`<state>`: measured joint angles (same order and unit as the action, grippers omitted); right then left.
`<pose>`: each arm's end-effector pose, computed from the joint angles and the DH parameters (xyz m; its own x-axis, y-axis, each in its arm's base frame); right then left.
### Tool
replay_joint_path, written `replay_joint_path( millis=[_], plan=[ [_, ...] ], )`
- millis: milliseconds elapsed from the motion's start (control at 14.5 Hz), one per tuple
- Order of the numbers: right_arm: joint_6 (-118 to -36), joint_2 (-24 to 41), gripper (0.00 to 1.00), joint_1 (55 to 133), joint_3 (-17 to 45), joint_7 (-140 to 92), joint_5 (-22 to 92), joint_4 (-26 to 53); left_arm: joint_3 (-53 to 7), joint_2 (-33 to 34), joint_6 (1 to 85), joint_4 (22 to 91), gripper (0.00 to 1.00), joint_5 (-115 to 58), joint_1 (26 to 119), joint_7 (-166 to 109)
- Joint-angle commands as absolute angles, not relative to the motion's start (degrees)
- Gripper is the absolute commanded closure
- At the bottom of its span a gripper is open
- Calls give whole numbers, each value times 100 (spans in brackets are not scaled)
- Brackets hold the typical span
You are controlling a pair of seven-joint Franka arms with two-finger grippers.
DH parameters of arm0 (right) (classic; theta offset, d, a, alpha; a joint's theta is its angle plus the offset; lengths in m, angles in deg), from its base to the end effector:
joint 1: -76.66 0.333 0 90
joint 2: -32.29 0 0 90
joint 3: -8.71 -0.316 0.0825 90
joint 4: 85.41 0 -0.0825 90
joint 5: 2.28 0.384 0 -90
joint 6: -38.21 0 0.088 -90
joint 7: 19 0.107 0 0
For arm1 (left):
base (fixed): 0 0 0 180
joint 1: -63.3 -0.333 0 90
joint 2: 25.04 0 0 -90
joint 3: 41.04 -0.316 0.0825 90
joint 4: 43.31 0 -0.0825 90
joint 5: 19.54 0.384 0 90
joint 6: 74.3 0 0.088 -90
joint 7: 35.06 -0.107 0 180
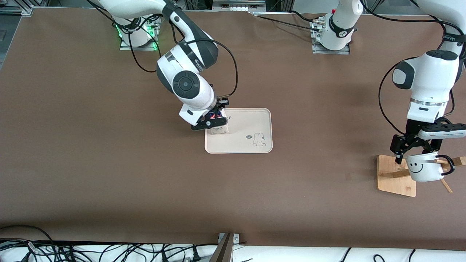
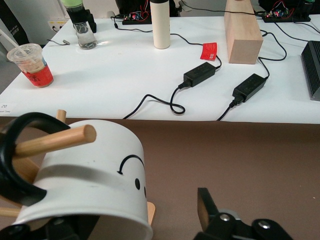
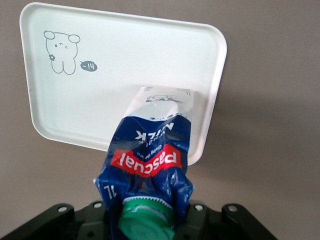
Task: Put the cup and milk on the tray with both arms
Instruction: 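Carry the milk carton onto the tray with the right gripper, then release the carton on the tray while the left gripper grasps the mug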
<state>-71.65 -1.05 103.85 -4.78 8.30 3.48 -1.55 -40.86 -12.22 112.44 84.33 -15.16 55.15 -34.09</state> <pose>0.5405 0.4379 0.3422 0.9630 0.1735 -0.2060 0.1471 -0.9795 -0.1375 0.5919 0.0752 0.3687 0.6912 0.0378 0.7216 0.0917 -0.9951 -0.0357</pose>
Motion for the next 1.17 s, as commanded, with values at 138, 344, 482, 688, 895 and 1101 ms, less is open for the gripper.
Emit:
replay_joint_path(
  millis=[138,344,482,688,895,1101],
  plan=[
    [-7156,-357,64,10408,-491,965,396,-367,-4086,-1019,11274,8299,29,-1514,5539,-3383],
    [-7139,-357,64,10400,-491,965,396,-367,-4086,-1019,11274,8299,54,-1488,5539,-3391],
    [-7147,-357,0,10408,-482,992,387,-367,-4095,-1028,11265,8308,71,-1479,5539,-3400],
    [-7060,-261,0,10373,-473,966,370,-367,-4086,-1054,11256,8308,96,-1461,5530,-3471],
    [-6648,-32,0,10373,-447,974,379,-524,-4086,-1098,11247,8334,100,-1461,5530,-3471],
    [-5132,231,0,10408,-36,983,352,-1646,-4086,-1168,11239,8360,100,-1453,5530,-3479]
  ],
)
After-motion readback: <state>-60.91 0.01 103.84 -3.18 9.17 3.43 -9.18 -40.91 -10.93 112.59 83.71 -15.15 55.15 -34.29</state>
